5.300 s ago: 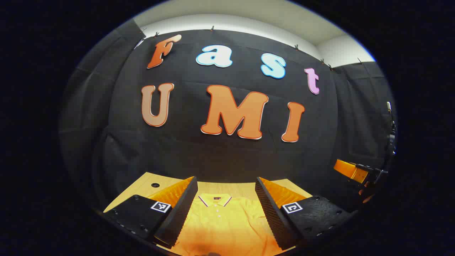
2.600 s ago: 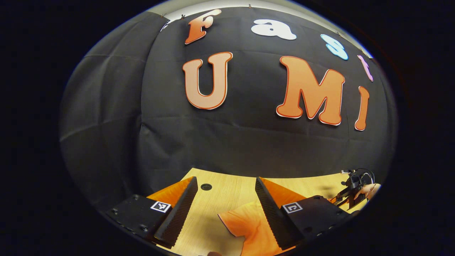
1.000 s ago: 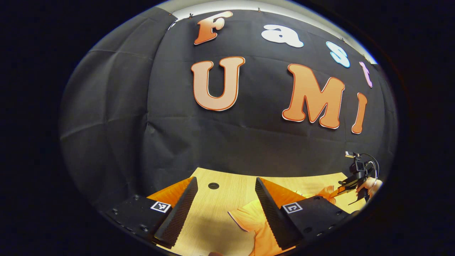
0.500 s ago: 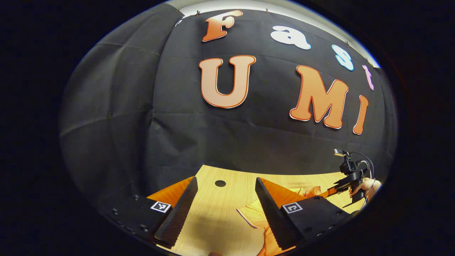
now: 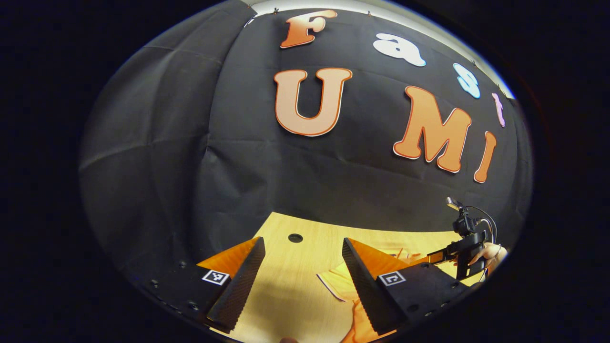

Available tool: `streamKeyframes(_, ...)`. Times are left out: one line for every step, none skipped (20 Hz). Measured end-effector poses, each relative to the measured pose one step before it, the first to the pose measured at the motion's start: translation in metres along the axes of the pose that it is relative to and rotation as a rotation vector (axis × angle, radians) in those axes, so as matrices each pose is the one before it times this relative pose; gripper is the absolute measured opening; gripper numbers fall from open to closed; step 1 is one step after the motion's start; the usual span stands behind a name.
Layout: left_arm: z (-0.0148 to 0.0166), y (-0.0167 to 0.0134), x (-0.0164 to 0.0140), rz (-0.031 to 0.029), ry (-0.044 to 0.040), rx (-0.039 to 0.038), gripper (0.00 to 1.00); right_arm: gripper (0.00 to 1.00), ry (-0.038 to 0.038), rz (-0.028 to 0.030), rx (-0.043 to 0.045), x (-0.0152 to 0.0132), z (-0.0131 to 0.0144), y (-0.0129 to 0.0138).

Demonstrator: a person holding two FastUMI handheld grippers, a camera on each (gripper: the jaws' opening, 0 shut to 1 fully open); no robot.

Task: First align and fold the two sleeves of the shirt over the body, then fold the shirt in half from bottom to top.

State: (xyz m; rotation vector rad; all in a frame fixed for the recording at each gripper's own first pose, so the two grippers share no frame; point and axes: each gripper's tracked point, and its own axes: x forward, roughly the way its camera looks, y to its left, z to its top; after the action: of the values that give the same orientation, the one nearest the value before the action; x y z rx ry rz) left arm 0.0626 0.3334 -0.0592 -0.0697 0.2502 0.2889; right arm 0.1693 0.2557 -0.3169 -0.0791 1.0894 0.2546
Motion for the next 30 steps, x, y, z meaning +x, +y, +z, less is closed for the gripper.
streamKeyframes(-0.00717,-0.00433,0.00389,-0.00950,0.02452,-0.01346,0.98,0.99,-0.02172,-0.00198,0.00996,-0.00560,0.00178,-0.00366)
streamKeyframes(-0.00795,-0.00650,0.00516,-0.00976,0.02793,-0.01193,0.98,0.99,-0.02849,-0.00598,0.00332,-0.00738,0.00538,-0.00658)
streamKeyframes(-0.00723,-0.00502,0.00547,-0.00848,0.02969,-0.01004,0.98,0.99,-0.03539,-0.01263,-0.00241,-0.00798,0.00670,-0.00645)
streamKeyframes(-0.00636,-0.00525,0.00672,-0.00680,0.02702,-0.01061,0.98,0.99,-0.03579,-0.01111,-0.00786,-0.00767,0.00778,-0.00684)
streamKeyframes(-0.00613,-0.00608,0.00741,-0.00340,0.02783,-0.01037,0.98,0.99,-0.03726,-0.00946,-0.00802,-0.01015,0.00736,-0.00683)
streamKeyframes(-0.00700,-0.00564,0.00797,-0.00549,0.03008,-0.01014,0.98,0.99,-0.03115,-0.00663,-0.00437,-0.00912,0.00803,-0.00634)
streamKeyframes(-0.00803,-0.00491,0.00954,0.00028,0.03423,-0.01217,0.98,0.99,-0.03218,-0.00384,0.00113,-0.00996,0.00783,-0.00627)
streamKeyframes(-0.00704,-0.00375,0.00945,0.00387,0.03487,-0.00955,0.98,0.99,-0.03677,-0.00688,-0.00134,-0.01002,0.00953,-0.00629)
streamKeyframes(-0.00667,-0.00104,0.01052,0.00468,0.03080,-0.01154,0.98,0.99,-0.04032,-0.02049,-0.00783,-0.01004,0.00950,-0.00915)
streamKeyframes(-0.00690,-0.00125,0.01175,0.00851,0.03974,-0.01784,0.98,0.99,-0.03558,-0.01583,-0.00188,-0.00912,0.00941,-0.00888)
streamKeyframes(-0.00897,-0.00038,0.01183,0.00138,0.05134,-0.02374,0.98,0.98,-0.02536,-0.00110,0.00590,-0.00996,0.00539,-0.00440)
streamKeyframes(-0.00918,-0.00144,0.00742,-0.00077,0.05848,-0.03264,0.98,0.99,-0.01953,0.00735,0.00994,-0.00792,0.00557,-0.00190)
streamKeyframes(-0.01098,-0.00336,0.01399,-0.00191,0.06288,-0.03360,0.98,0.99,-0.01809,0.01026,0.00576,-0.00670,0.00521,-0.00295)
streamKeyframes(-0.00894,-0.00121,0.01361,0.01009,0.05204,-0.02177,0.98,0.98,-0.01292,0.01088,0.00180,-0.00662,0.00468,-0.00349)
streamKeyframes(-0.00781,0.00229,0.01772,0.02061,0.04642,-0.00321,0.99,0.99,-0.00859,0.01532,0.00075,-0.00634,0.00318,-0.00206)
streamKeyframes(-0.00738,0.00238,0.01631,0.01810,0.04932,0.00294,0.98,0.99,-0.00282,0.01352,0.00180,-0.00560,0.00254,-0.00267)
streamKeyframes(-0.00947,0.00150,0.01543,0.02797,0.06103,-0.01173,0.98,0.98,-0.00366,0.00797,-0.00271,-0.00442,0.00019,-0.00299)
streamKeyframes(-0.00276,-0.00144,0.01504,0.00829,0.03803,-0.01298,0.98,0.99,-0.00221,0.00396,-0.00820,-0.00136,0.00127,-0.00405)
streamKeyframes(-0.00477,0.00361,0.01335,0.03002,0.03430,-0.02004,0.99,0.99,-0.00042,0.00283,-0.00461,0.00019,-0.00030,-0.00284)
streamKeyframes(-0.00091,-0.00063,0.01279,0.01250,0.01718,-0.01267,0.96,0.99,0.00442,0.01085,0.00105,-0.00216,-0.00117,-0.00371)
streamKeyframes(-0.00491,-0.00032,0.00985,0.02240,0.02249,-0.00489,0.98,0.99,0.00885,0.01153,0.00193,-0.00504,-0.00189,-0.00594)
streamKeyframes(0.00022,-0.00196,0.00958,0.01527,0.00949,0.00837,0.98,0.99,0.00579,0.00299,0.00240,-0.00071,-0.00052,-0.00693)
streamKeyframes(-0.00257,0.00235,0.00550,0.03281,0.01475,0.00931,0.99,0.99,0.00483,-0.00238,-0.00174,-0.00086,-0.00133,-0.00835)
streamKeyframes(-0.00275,-0.00103,0.00764,0.02212,0.01708,0.01305,0.99,0.99,0.00471,-0.00496,0.00020,-0.00091,-0.00066,-0.00912)
streamKeyframes(-0.00398,-0.00026,0.00618,0.03004,0.01631,0.00050,0.99,0.99,0.00189,0.00072,0.00377,-0.00025,-0.00017,-0.00590)
streamKeyframes(-0.00227,-0.00263,0.00789,0.01589,0.01125,-0.00238,0.99,0.99,0.00226,0.00680,0.00537,-0.00102,0.00014,-0.00412)
streamKeyframes(-0.00411,0.00129,0.00377,0.02953,0.01100,-0.00370,0.99,0.99,0.00150,0.00675,0.00815,-0.00111,-0.00047,-0.00430)
streamKeyframes(-0.00111,0.00142,0.00556,0.02625,0.01024,0.00546,0.99,0.99,0.00303,0.00509,0.00546,-0.00042,-0.00023,-0.00355)
streamKeyframes(-0.00272,0.00113,0.00540,0.03015,0.00755,0.00436,0.99,0.99,0.00232,0.00569,0.00468,0.00004,-0.00132,-0.00380)
streamKeyframes(-0.00058,0.00089,0.00509,0.02730,0.00876,0.01051,0.99,0.99,0.00299,0.00622,0.00548,0.00133,0.00036,-0.00303)
